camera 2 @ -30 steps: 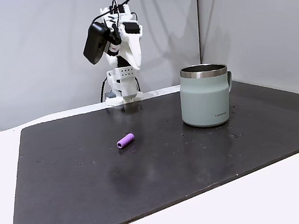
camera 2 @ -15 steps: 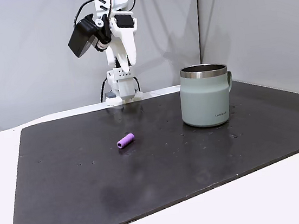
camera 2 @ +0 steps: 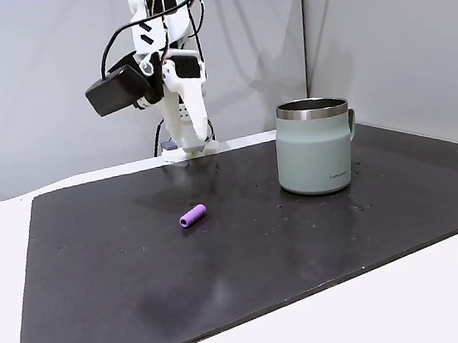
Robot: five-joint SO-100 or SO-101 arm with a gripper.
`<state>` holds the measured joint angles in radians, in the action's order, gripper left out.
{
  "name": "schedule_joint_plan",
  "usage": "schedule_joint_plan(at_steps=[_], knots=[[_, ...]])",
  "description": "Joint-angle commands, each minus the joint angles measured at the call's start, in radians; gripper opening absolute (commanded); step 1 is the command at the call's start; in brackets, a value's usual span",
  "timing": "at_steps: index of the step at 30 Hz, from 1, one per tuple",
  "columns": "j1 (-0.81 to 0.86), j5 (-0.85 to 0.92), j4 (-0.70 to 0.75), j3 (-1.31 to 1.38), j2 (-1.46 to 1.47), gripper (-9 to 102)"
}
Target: Grasp a pengrip and put it in the cup.
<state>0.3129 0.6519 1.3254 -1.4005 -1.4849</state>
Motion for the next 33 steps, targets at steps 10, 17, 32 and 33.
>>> schedule_joint_plan(at_steps=[10, 17, 32, 33], knots=[[0.054, 0.202, -0.074, 0.222, 0.25, 29], [0.066, 0.285, -0.132, 0.33, 0.393, 29], [0.012, 0.261, -0.278, 0.391, 0.58, 24], [0.003, 0.256, -0.278, 0.39, 0.584, 23]])
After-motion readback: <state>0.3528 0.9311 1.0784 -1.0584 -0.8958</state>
